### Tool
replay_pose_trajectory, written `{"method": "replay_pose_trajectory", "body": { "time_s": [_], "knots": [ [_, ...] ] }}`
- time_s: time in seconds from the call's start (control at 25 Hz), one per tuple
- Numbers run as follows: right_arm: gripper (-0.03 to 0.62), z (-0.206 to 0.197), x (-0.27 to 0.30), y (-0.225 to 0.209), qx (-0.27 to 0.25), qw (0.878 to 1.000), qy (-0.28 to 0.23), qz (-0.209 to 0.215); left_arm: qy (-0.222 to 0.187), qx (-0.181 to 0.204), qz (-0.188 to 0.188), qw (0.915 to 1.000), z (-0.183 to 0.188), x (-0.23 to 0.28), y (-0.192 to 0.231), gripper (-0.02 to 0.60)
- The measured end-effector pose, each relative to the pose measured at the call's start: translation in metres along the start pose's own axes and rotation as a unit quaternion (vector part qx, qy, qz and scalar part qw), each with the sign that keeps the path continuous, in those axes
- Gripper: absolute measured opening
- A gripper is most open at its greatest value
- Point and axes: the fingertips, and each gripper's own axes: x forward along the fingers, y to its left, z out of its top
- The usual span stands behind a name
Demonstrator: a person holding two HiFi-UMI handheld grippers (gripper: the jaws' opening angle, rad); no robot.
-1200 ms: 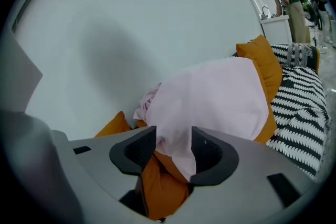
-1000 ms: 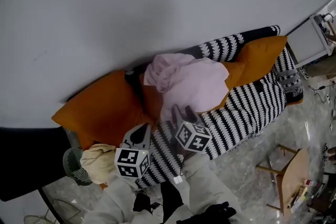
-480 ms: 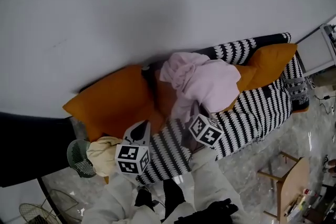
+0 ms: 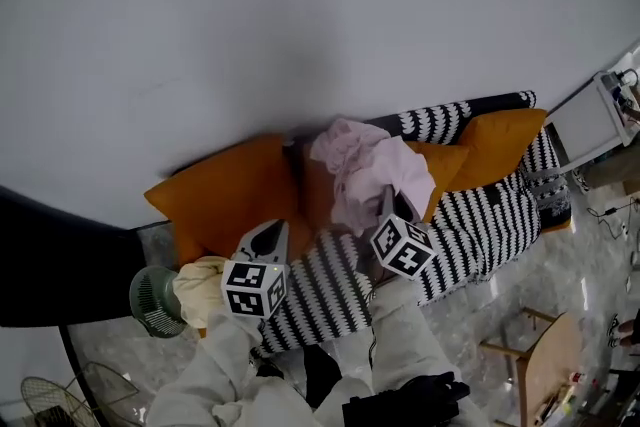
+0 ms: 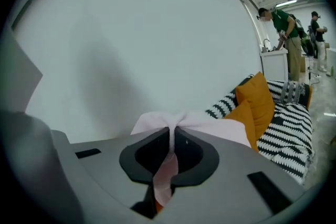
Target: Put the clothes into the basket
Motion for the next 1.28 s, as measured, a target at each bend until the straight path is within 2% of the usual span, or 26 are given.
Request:
{"method": "replay_pose_trajectory", "body": {
  "time_s": [0.24, 0.48, 0.64, 0.76, 1.0, 1.12, 1.28],
  "knots": [
    [0.037, 0.038, -0.022, 0.058, -0.029, 0.999, -0.019, 0.039, -0.054, 0.000, 0.014, 0.9984, 0.045, -0.036, 0.003, 0.000],
    [0.037, 0.050, -0.059, 0.135, -0.054, 0.993, -0.019, 0.100, -0.077, -0.008, 0.049, 0.9958, 0.055, -0.094, 0.025, 0.000],
    [0.035, 0.060, -0.084, 0.194, -0.074, 0.985, -0.032, 0.151, -0.102, -0.031, 0.078, 0.9912, 0.061, -0.137, 0.050, 0.000],
    [0.035, 0.060, -0.093, 0.244, -0.083, 0.976, -0.029, 0.201, -0.123, -0.054, 0.119, 0.9838, 0.064, -0.173, 0.077, 0.000],
    [0.035, 0.059, -0.118, 0.347, -0.085, 0.950, -0.030, 0.298, -0.156, -0.061, 0.200, 0.9654, 0.067, -0.250, 0.128, 0.000],
    [0.035, 0.054, -0.139, 0.403, -0.093, 0.931, -0.027, 0.352, -0.173, -0.075, 0.242, 0.9517, 0.063, -0.292, 0.152, 0.000],
    [0.035, 0.030, -0.167, 0.471, -0.115, 0.899, -0.004, 0.423, -0.192, -0.095, 0.297, 0.9304, 0.051, -0.342, 0.175, 0.000]
  ]
}}
